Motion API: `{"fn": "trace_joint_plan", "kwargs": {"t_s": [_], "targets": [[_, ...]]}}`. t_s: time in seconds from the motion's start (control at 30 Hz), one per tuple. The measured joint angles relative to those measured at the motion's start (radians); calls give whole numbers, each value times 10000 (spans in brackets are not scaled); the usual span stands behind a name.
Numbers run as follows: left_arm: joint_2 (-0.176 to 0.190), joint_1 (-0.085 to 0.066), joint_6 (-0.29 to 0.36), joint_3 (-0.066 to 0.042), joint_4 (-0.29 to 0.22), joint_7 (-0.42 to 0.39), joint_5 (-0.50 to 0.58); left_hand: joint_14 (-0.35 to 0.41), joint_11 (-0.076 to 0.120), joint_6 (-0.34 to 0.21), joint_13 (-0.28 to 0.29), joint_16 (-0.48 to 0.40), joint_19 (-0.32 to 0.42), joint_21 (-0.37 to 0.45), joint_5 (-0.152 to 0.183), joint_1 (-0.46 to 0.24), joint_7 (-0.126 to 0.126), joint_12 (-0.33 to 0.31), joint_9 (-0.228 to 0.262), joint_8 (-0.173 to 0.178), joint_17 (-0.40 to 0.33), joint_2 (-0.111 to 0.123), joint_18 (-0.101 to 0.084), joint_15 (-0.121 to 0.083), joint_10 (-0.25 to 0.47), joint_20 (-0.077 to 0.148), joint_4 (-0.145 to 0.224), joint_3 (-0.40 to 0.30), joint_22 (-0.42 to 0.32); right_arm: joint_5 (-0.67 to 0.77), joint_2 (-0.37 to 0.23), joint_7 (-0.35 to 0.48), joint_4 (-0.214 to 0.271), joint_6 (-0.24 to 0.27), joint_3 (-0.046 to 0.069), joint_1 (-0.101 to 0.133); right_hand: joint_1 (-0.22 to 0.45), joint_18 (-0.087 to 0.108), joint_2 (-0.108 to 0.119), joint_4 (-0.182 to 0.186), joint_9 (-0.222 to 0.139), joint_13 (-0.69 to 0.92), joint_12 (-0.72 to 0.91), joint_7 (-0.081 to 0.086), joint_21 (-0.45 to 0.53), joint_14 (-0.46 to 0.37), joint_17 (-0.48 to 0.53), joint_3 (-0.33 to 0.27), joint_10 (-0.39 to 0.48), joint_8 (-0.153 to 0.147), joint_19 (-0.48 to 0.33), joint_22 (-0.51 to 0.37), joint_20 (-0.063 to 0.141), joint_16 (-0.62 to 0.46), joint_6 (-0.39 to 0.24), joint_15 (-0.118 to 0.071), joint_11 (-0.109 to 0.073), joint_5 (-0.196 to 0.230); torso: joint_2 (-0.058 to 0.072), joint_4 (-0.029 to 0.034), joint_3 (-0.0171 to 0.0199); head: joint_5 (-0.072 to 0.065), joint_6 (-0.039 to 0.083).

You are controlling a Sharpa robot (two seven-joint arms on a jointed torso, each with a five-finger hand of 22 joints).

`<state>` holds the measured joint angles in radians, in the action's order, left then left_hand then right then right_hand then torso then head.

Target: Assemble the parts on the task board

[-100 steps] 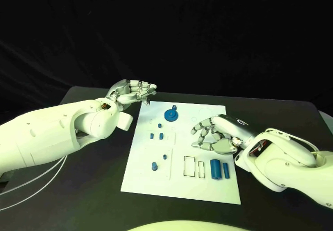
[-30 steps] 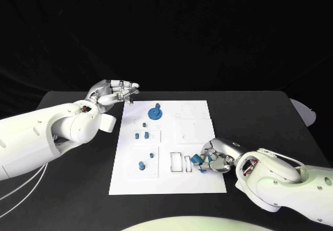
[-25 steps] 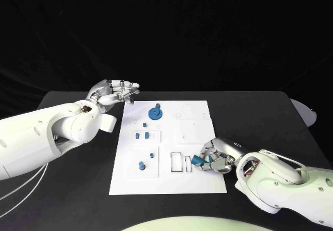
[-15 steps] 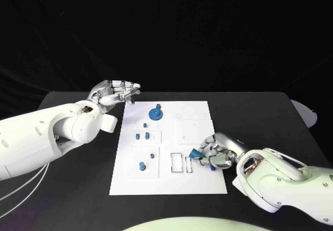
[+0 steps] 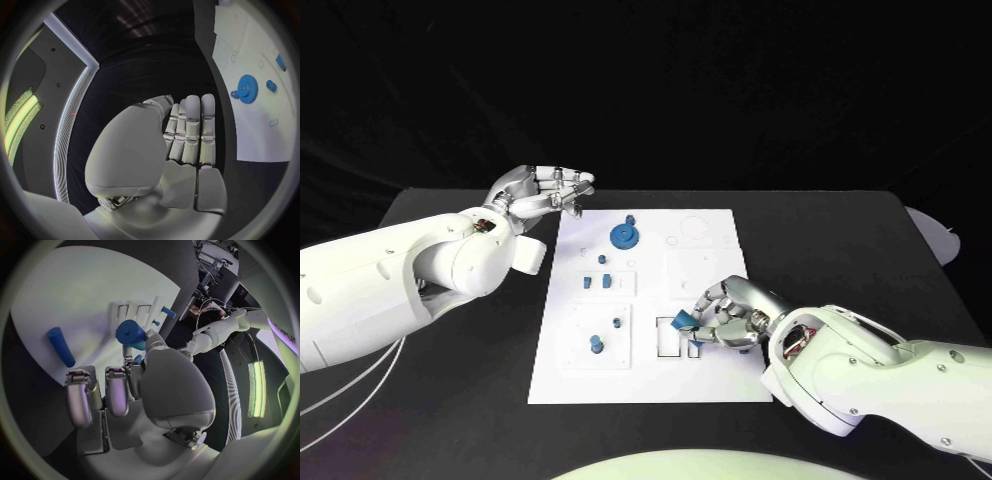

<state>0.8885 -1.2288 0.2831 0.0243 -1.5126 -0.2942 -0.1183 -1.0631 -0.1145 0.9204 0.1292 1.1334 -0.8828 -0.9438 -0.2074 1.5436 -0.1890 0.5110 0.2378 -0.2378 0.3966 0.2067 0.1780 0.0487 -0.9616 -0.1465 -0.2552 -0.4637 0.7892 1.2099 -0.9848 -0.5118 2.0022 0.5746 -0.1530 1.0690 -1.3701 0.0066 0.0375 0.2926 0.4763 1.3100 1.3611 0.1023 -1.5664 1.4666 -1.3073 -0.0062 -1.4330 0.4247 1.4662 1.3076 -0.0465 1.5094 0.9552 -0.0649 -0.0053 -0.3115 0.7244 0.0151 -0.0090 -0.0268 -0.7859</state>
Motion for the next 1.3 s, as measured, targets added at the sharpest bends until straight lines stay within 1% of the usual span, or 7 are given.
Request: {"fn": "trace_joint_plan", "kwargs": {"t_s": [0.27,0.57,0.67,0.83,0.9,0.93,1.3], "targets": [[0,0,-6,0,-4,6,0,0,0,0,0,0,0,0,0,0,0,0,0,0,0,0,0,0,0,0,0,0,0,-157,431,-18,-286,-428,-1,-45,527,0,-458,25,-286,36,71,98,0,-11,-8,22,-109,0,0,-1,74,38,86,-60,-107,375,1,0,6,37,-13],[5,0,-16,0,-10,13,0,0,0,0,0,0,0,0,0,0,0,0,0,0,0,0,0,0,0,0,0,0,-8,-10,633,-75,-486,-661,11,-46,1407,1,-512,19,-265,-53,268,126,0,-13,-8,-207,-271,442,-2,-2,148,78,129,-163,-198,126,6,0,12,75,-5],[14,0,-18,0,-11,18,0,0,0,0,0,0,0,0,0,0,0,0,0,0,1,0,0,0,0,0,0,0,-8,84,670,-95,-521,-723,13,-45,1537,0,-489,21,138,-18,325,113,0,-13,-7,-242,-272,483,-1,-2,147,124,174,-163,-199,33,8,-2,11,82,-5],[20,0,-25,0,-17,27,0,0,0,0,0,0,0,0,0,0,0,0,0,0,0,0,0,0,0,0,0,0,-7,253,734,-146,-578,-845,14,-44,1725,0,-497,19,257,-18,349,-31,0,-14,-7,-375,-288,518,0,-3,146,124,392,-162,-215,16,9,-6,12,100,-12],[22,0,-28,0,-17,30,0,0,0,0,0,0,0,0,0,0,0,0,0,0,0,0,0,0,0,0,0,0,-7,300,746,-175,-594,-890,8,-45,1808,0,-508,21,381,-4,359,-537,0,-15,-6,-424,-287,669,0,-1,146,124,965,-162,-216,16,9,-6,15,101,-15],[24,0,-29,0,-18,33,0,0,0,0,0,0,0,0,0,0,0,0,0,0,0,0,0,0,0,0,0,0,-7,321,751,-188,-599,-909,5,-46,1919,0,-537,23,355,-3,359,-577,0,-15,-6,-519,-287,666,0,2,145,124,1004,-162,-216,106,9,-7,17,101,-16],[38,-2,-51,0,-27,57,0,0,-37,0,9,0,-35,0,0,0,0,41,0,0,-10,0,0,0,38,35,29,-29,-7,628,780,-267,-611,-953,4,-50,2807,1,-613,24,431,-9,359,-622,0,-16,-5,-1443,-287,823,-35,4,179,124,977,-160,-216,1413,8,-12,18,112,-11]]}}
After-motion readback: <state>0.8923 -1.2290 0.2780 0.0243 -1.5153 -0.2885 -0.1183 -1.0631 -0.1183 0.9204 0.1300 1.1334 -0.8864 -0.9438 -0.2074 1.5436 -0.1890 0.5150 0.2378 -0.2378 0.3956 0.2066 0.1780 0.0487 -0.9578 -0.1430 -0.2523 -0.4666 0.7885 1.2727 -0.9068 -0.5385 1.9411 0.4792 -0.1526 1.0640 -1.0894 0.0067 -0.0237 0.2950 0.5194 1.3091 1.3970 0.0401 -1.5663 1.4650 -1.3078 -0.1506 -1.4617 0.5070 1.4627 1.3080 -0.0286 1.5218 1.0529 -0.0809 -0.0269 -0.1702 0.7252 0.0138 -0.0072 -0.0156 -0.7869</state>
